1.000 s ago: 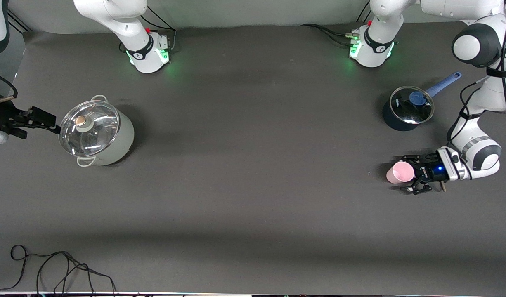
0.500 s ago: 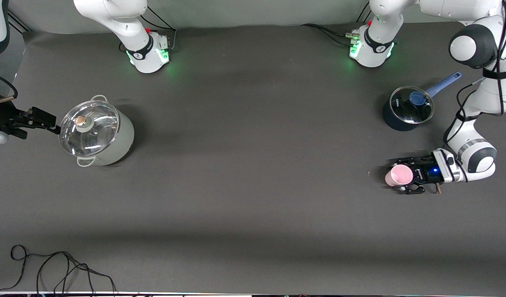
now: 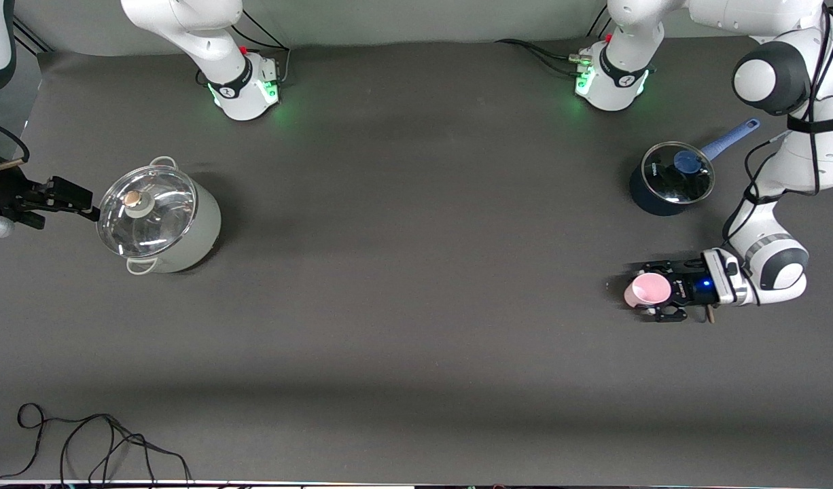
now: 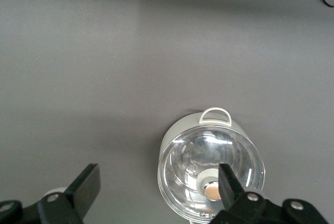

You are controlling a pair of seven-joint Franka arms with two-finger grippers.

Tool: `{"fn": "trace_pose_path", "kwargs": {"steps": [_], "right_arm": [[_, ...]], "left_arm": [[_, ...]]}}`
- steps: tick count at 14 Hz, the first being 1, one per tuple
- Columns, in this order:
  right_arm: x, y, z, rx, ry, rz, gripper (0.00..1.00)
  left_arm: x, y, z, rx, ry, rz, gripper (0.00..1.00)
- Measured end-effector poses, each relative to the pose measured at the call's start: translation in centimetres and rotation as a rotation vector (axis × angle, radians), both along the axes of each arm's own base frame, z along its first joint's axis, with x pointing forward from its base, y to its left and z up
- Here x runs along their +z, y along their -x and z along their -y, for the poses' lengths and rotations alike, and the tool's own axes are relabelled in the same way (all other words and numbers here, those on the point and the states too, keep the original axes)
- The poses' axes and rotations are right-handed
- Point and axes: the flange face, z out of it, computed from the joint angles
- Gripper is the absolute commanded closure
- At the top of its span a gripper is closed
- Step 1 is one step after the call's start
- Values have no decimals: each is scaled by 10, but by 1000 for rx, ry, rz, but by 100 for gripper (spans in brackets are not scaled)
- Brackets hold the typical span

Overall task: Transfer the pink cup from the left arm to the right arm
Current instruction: 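Carry the pink cup with the left gripper toward the white pot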

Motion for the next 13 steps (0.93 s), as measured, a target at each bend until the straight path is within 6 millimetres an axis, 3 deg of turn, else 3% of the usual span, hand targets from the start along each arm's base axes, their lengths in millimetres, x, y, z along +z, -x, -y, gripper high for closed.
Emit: {"fn": "trace_pose_path", "kwargs": {"steps": [4, 10, 13], "right_arm": [[-2, -1, 0, 0, 0, -4, 0], [-3, -1, 0, 0, 0, -5, 0], [-3, -1, 0, 0, 0, -6, 0]], "left_arm": [[20, -26, 76, -64, 50, 57, 100], [57, -68, 226, 28, 105, 99, 100], [78, -79, 287, 105, 87, 94, 100]]}}
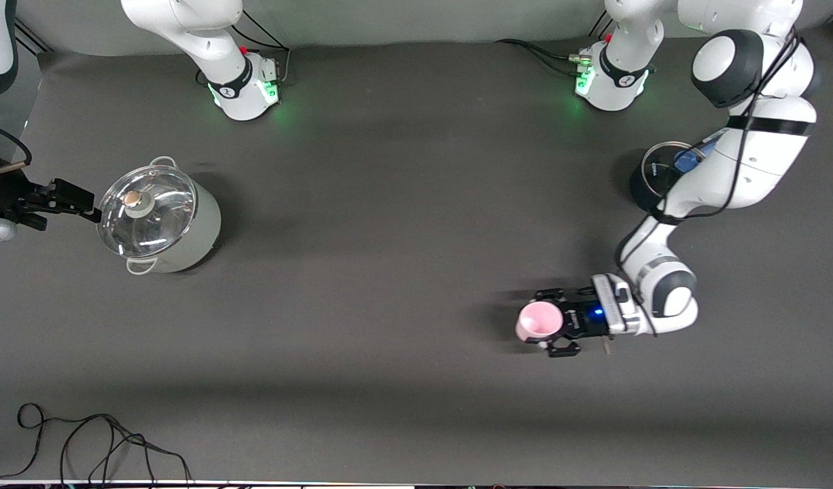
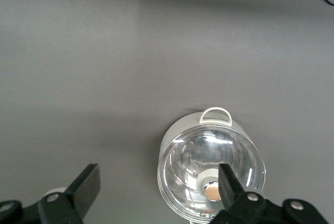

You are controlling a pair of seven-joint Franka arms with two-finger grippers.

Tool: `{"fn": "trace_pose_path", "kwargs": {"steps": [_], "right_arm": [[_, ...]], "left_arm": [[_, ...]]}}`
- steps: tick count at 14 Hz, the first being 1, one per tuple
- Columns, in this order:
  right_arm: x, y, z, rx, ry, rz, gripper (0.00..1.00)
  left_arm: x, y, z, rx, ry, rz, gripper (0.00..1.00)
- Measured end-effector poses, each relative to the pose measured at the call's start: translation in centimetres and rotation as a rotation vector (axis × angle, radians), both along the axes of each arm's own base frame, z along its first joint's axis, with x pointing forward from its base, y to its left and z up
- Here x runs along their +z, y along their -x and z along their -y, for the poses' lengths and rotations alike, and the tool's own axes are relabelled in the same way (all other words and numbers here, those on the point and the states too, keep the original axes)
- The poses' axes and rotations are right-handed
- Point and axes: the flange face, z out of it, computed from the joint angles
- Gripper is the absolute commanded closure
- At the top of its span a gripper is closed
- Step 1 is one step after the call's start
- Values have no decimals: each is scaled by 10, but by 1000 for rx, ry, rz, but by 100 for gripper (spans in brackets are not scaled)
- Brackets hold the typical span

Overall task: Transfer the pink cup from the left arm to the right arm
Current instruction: 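Carry the pink cup with the left gripper toward the white pot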

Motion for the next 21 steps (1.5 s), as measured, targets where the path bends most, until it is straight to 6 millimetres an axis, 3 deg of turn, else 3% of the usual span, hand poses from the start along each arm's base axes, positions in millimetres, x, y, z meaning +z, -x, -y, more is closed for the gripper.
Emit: {"fn": "trace_pose_path", "kwargs": {"steps": [5, 7, 11, 15, 17, 21], "right_arm": [[1, 0, -1, -13, 0, 1, 0], [9, -1, -9, -93, 1, 15, 0], [49, -2, -69, -302, -12, 74, 0], [60, -4, -119, -536, -39, 82, 0], [57, -15, -134, -657, -58, 72, 0], [50, -32, -139, -703, -68, 64, 0]], "left_arm": [[59, -4, 85, 129, -35, -30, 100], [89, 0, 116, 167, -38, -56, 100], [148, 17, 163, 229, -60, -131, 100], [201, 37, 209, 283, -102, -220, 100], [217, 51, 239, 312, -137, -262, 100], [252, 88, 299, 368, -189, -329, 100]]}}
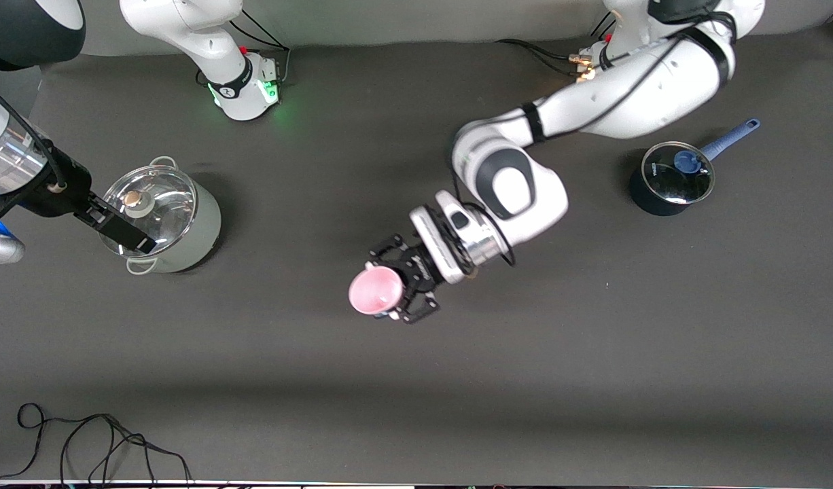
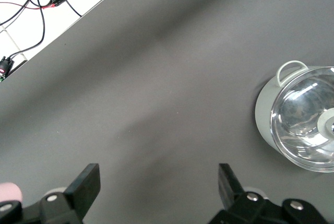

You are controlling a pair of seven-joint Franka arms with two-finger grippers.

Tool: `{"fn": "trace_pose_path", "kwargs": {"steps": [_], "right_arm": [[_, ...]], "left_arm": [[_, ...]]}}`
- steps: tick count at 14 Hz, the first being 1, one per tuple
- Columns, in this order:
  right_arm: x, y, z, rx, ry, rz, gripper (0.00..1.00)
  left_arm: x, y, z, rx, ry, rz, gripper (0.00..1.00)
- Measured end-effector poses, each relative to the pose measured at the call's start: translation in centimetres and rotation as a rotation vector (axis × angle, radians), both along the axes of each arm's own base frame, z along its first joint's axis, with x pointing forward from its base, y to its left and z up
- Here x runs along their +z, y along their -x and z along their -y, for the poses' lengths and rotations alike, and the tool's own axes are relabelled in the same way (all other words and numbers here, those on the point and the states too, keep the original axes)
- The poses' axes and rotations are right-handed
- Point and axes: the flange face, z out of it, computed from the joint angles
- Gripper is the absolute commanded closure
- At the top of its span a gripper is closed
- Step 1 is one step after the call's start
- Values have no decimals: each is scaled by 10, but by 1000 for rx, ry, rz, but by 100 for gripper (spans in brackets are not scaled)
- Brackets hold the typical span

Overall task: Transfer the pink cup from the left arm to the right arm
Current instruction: 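Carry the pink cup with the left gripper toward the white pot, then close the right gripper on the cup rim beside the left gripper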

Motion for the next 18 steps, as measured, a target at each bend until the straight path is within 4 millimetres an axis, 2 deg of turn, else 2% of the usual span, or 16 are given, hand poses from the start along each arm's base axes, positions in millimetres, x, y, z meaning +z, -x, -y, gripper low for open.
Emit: {"fn": "trace_pose_path", "kwargs": {"steps": [3, 6, 8, 11, 14, 15, 18], "right_arm": [[4, 0, -5, -13, -42, 0, 0], [18, -7, -22, -109, -118, 12, 0], [22, -14, -39, -166, -139, 15, 0], [14, -17, -83, -191, -155, -4, 0], [6, -6, -130, -155, -136, -30, 0], [5, -1, -139, -151, -127, -45, 0], [3, 5, -149, -134, -115, -70, 0]], "left_arm": [[22, 31, 38, 26, -21, -28, 100], [40, 60, 69, 46, -39, -34, 100], [47, 73, 85, 56, -44, -27, 100], [44, 84, 98, 81, -61, -31, 100], [40, 95, 110, 102, -73, -42, 100], [39, 98, 113, 106, -74, -43, 100], [48, 100, 116, 118, -64, -33, 100]]}}
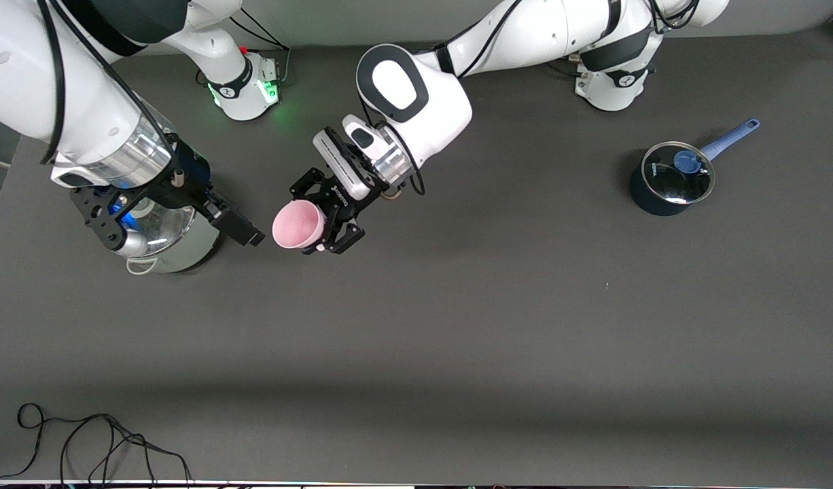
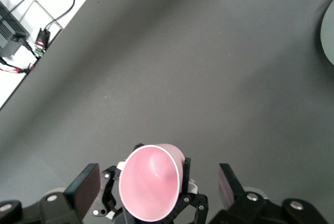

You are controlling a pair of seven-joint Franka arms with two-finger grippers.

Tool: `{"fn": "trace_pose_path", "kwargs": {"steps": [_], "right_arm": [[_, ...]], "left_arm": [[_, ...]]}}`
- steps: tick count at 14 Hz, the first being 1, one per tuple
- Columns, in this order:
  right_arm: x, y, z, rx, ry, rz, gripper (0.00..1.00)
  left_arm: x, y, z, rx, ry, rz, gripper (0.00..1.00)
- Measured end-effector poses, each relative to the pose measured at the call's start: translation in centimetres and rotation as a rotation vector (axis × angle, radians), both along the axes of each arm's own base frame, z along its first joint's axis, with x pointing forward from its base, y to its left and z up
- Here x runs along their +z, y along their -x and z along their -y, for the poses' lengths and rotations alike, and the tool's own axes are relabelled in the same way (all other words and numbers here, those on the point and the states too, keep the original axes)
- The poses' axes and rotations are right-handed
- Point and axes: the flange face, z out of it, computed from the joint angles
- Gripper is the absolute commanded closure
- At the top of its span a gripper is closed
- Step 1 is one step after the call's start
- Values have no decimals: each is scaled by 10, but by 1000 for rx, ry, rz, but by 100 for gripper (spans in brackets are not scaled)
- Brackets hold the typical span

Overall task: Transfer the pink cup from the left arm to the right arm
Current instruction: 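Close the right gripper on the cup rim beside the left gripper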

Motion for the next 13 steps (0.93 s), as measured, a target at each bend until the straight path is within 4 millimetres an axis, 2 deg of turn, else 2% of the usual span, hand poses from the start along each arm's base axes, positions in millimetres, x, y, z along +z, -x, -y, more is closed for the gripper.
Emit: {"fn": "trace_pose_path", "kwargs": {"steps": [7, 9, 13], "right_arm": [[-21, 7, -8, 22, 40, -105, 0], [-28, 9, -17, 38, 42, -121, 0], [-56, 6, -37, 70, 50, -165, 0]], "left_arm": [[2, -2, -1, 9, 11, -8, 100], [3, -1, -1, 10, 12, -9, 100], [3, -1, -1, 11, 16, -12, 100]]}}
